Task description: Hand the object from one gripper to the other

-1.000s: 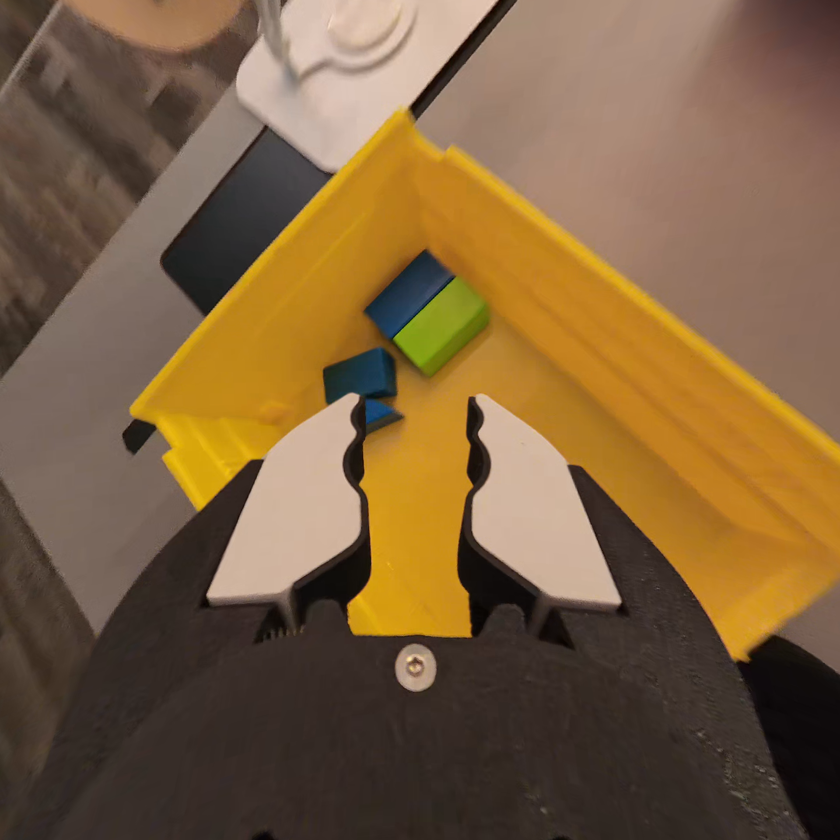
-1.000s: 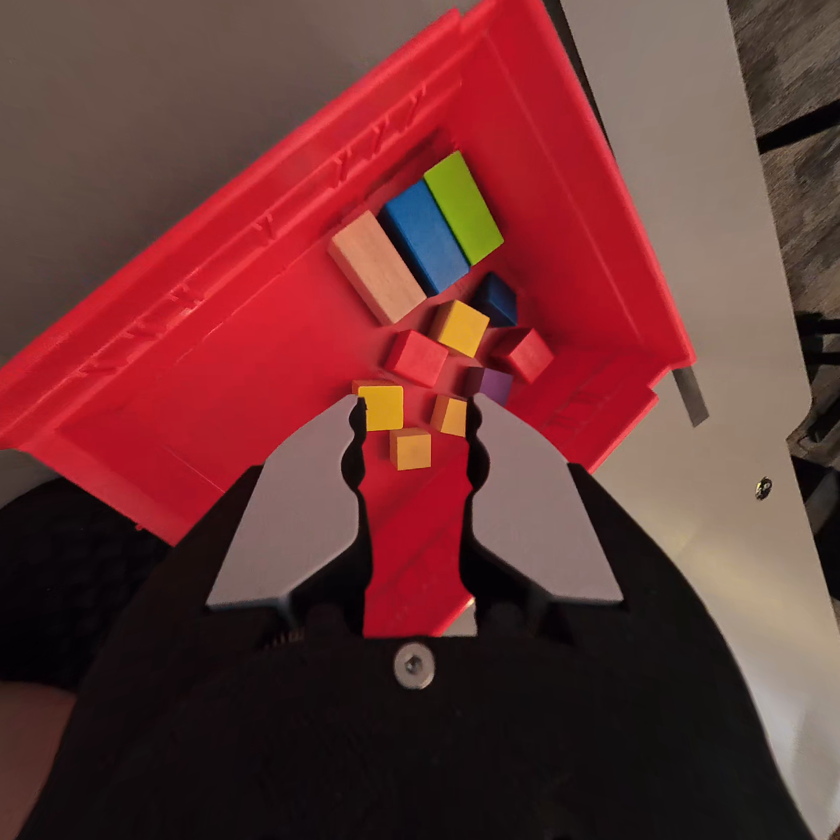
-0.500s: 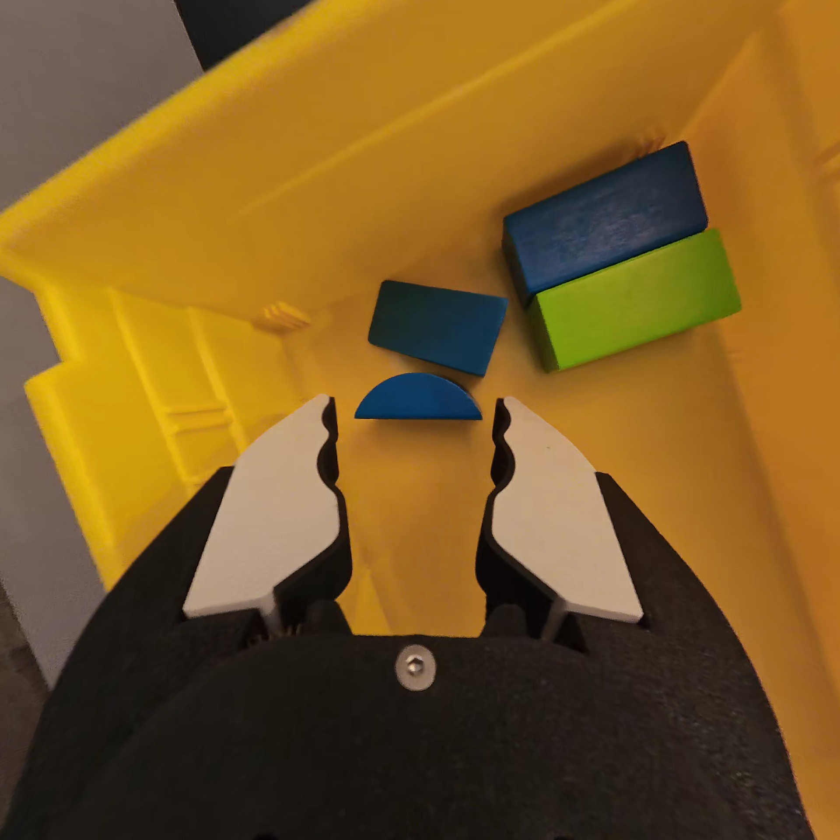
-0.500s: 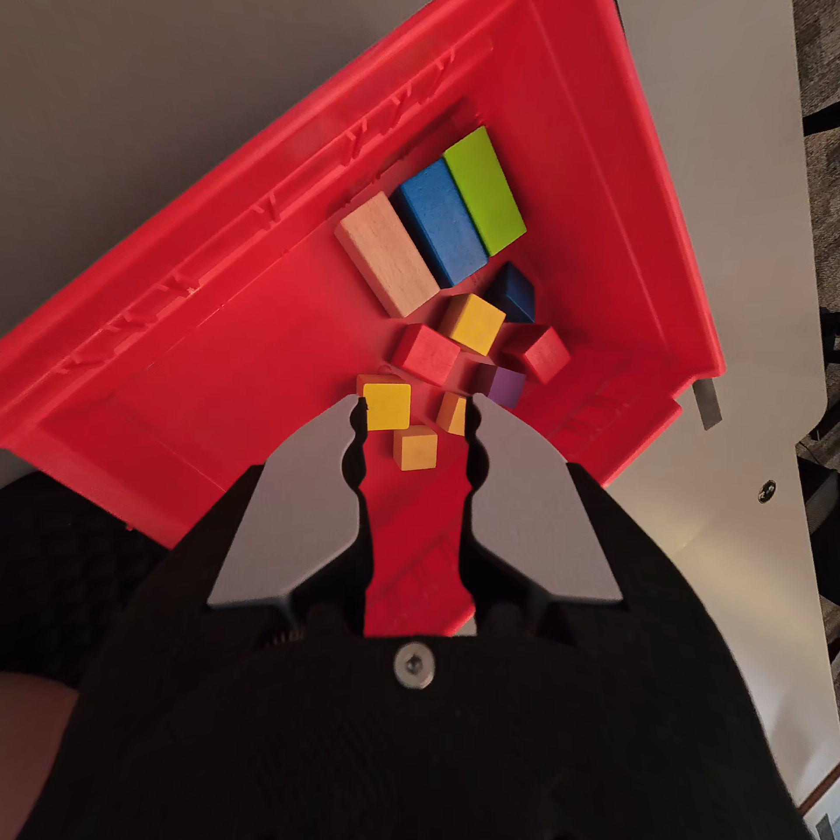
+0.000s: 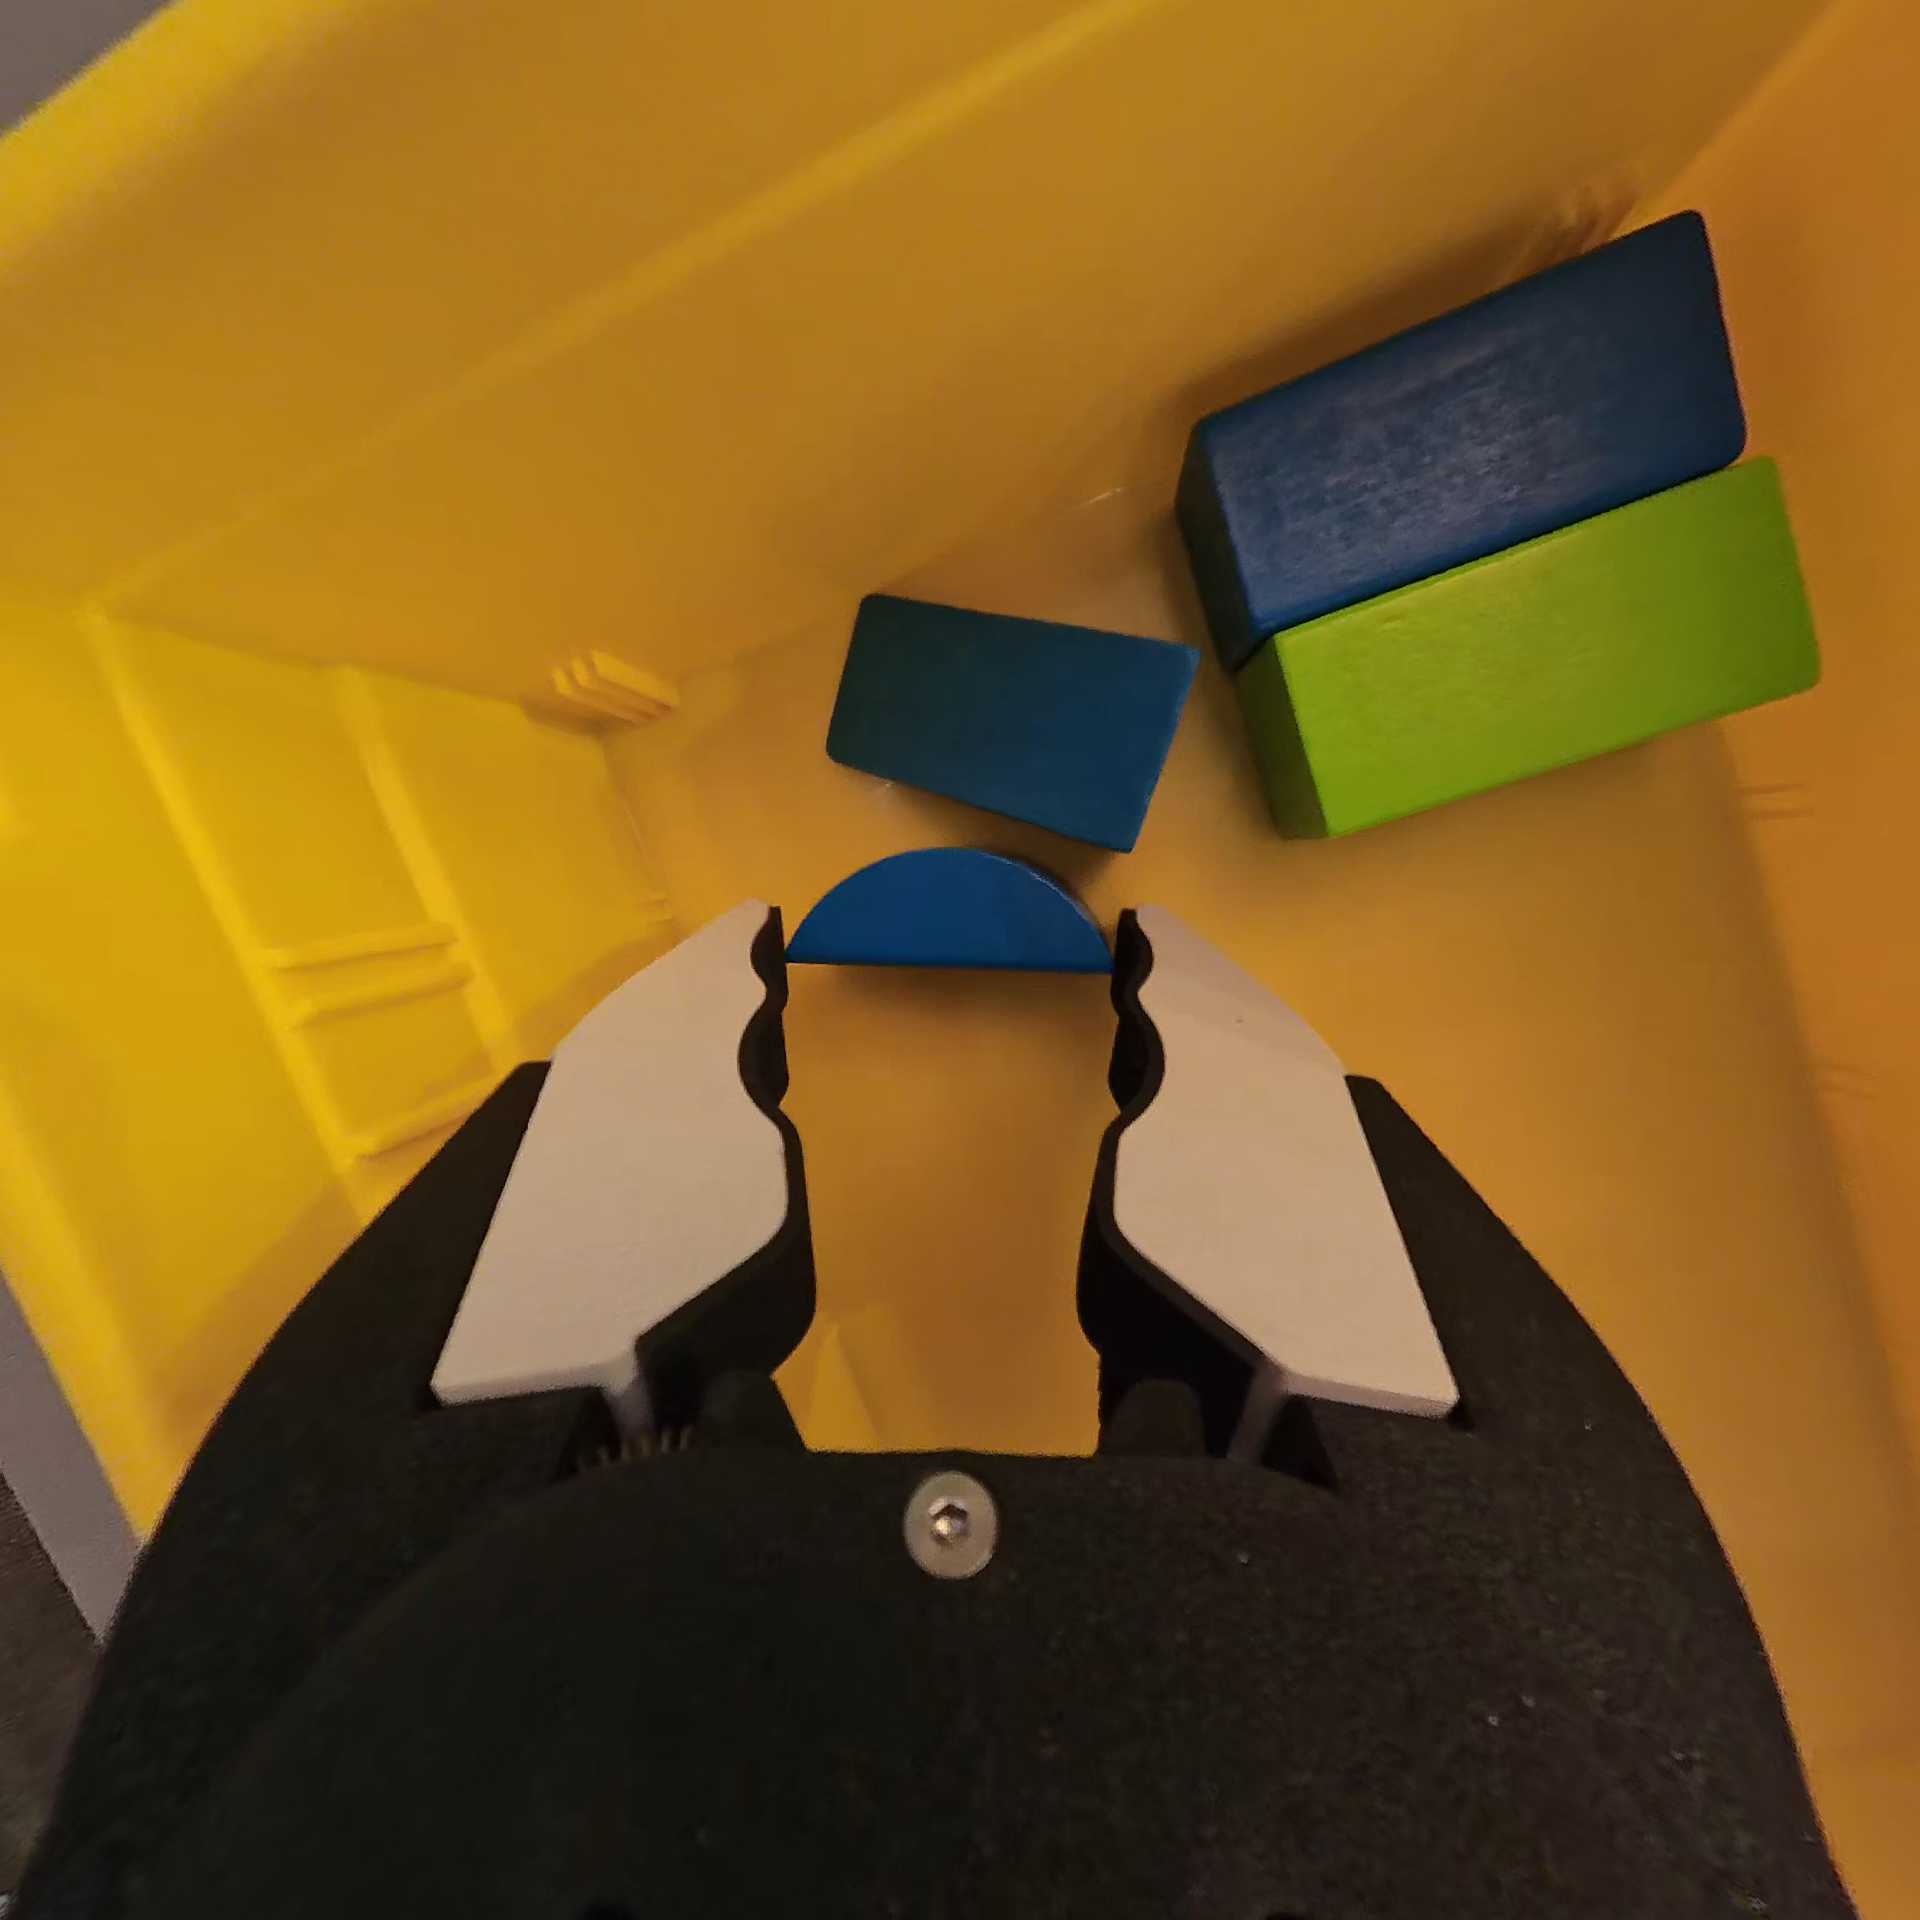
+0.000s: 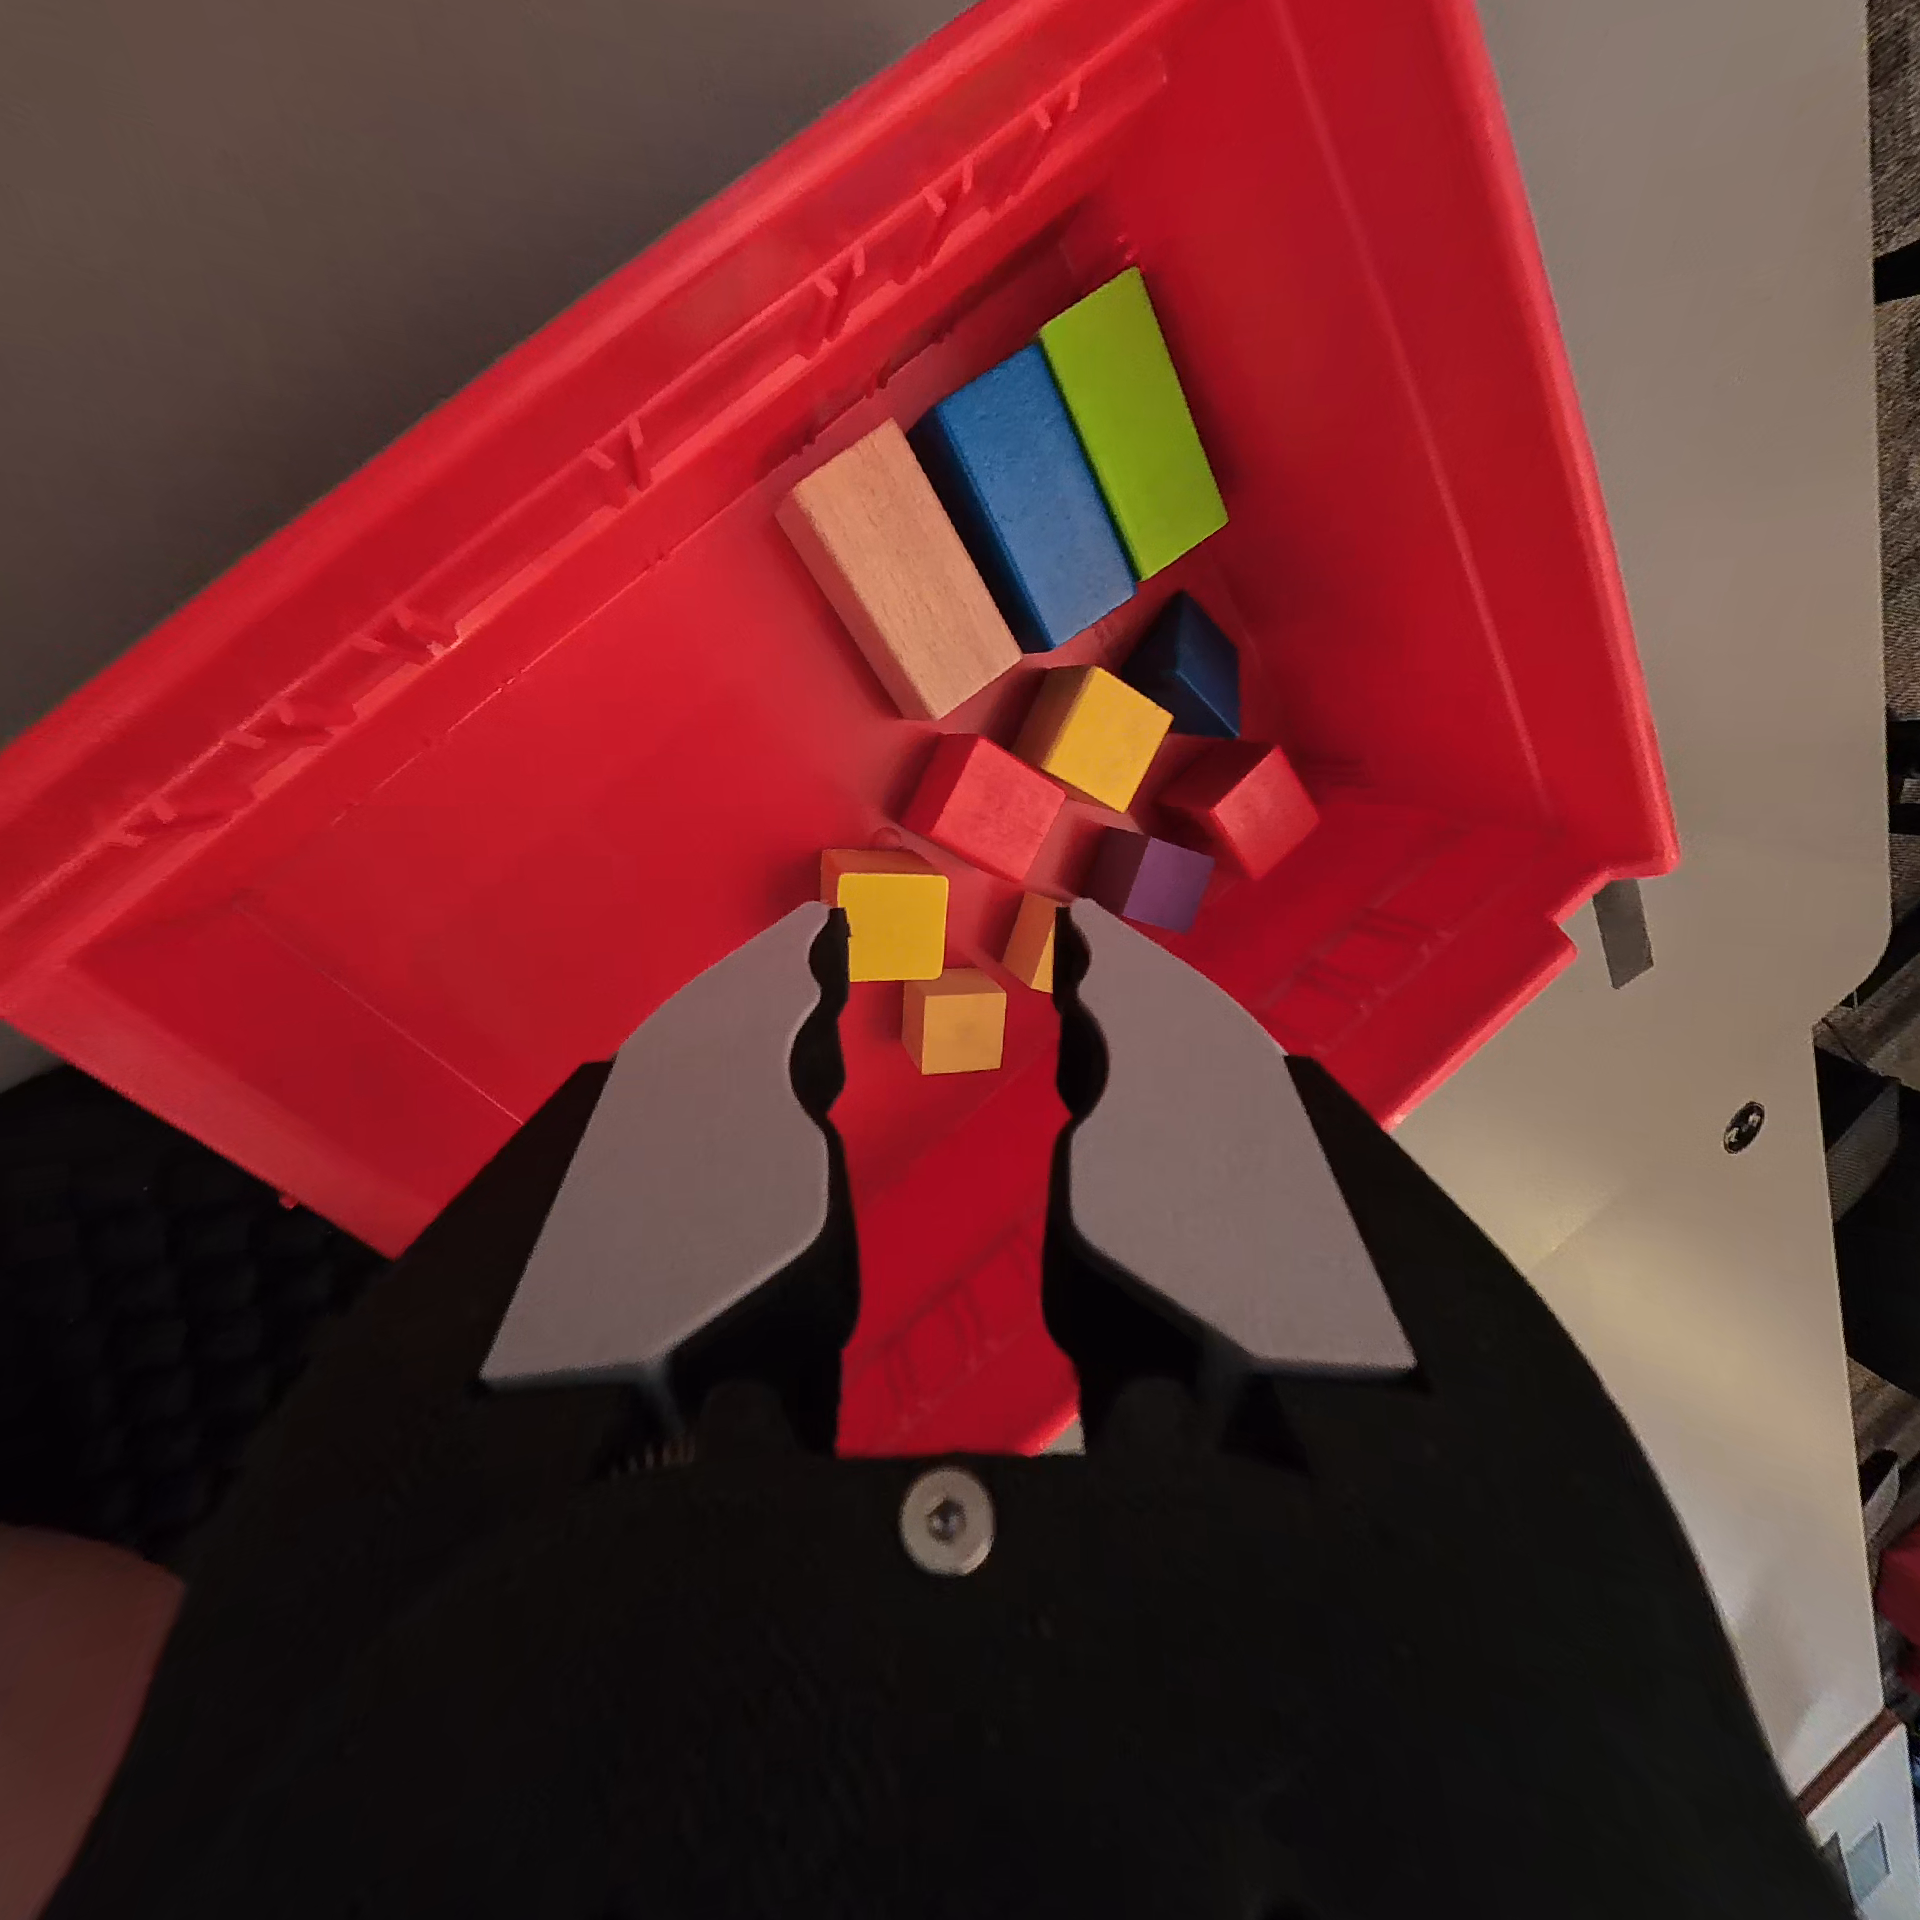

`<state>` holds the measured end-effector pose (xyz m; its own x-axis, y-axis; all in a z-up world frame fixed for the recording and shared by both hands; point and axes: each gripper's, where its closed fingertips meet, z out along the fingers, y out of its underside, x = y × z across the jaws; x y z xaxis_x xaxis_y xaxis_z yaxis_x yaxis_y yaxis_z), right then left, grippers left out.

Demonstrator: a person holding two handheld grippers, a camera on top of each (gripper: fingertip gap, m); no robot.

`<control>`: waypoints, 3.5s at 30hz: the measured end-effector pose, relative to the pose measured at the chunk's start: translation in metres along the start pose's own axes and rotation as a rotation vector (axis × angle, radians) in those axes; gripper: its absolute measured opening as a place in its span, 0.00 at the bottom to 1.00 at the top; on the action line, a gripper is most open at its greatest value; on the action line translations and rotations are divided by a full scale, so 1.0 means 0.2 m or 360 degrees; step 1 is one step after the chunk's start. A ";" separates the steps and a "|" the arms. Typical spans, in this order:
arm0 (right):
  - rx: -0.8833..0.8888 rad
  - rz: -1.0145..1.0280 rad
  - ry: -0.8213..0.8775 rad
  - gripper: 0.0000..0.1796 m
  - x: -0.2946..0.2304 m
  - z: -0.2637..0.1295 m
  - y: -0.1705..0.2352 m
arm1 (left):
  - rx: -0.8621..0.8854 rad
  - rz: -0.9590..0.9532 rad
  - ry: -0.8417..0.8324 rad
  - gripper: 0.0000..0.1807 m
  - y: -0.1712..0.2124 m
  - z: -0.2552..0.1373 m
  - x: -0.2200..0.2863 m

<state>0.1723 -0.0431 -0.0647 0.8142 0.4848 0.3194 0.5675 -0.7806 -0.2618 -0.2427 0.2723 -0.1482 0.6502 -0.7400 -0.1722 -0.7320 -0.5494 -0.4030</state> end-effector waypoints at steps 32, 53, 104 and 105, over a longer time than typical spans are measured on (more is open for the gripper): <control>0.1456 0.0790 -0.1331 0.31 -0.57 -0.48 -1.13 | 0.1272 0.1216 0.0165 0.33 -0.44 -1.11 1.19; 0.1229 0.0626 -0.1035 0.18 -0.31 -0.38 -0.85 | 0.1142 0.1253 0.0348 0.39 -0.36 -1.07 1.26; 0.0523 -0.0186 -0.0260 0.19 -0.07 0.04 -0.15 | 0.0719 0.0460 0.0169 0.34 -0.27 -0.70 0.27; 0.0524 -0.0192 -0.0239 0.19 -0.07 0.02 -0.15 | 0.0647 0.0430 0.0130 0.33 -0.26 -0.63 0.22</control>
<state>0.1450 -0.0250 -0.0657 0.7343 0.6368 0.2349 0.6492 -0.5580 -0.5168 -0.2018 0.2190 -0.0228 0.4184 -0.8719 -0.2544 -0.7228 -0.1500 -0.6745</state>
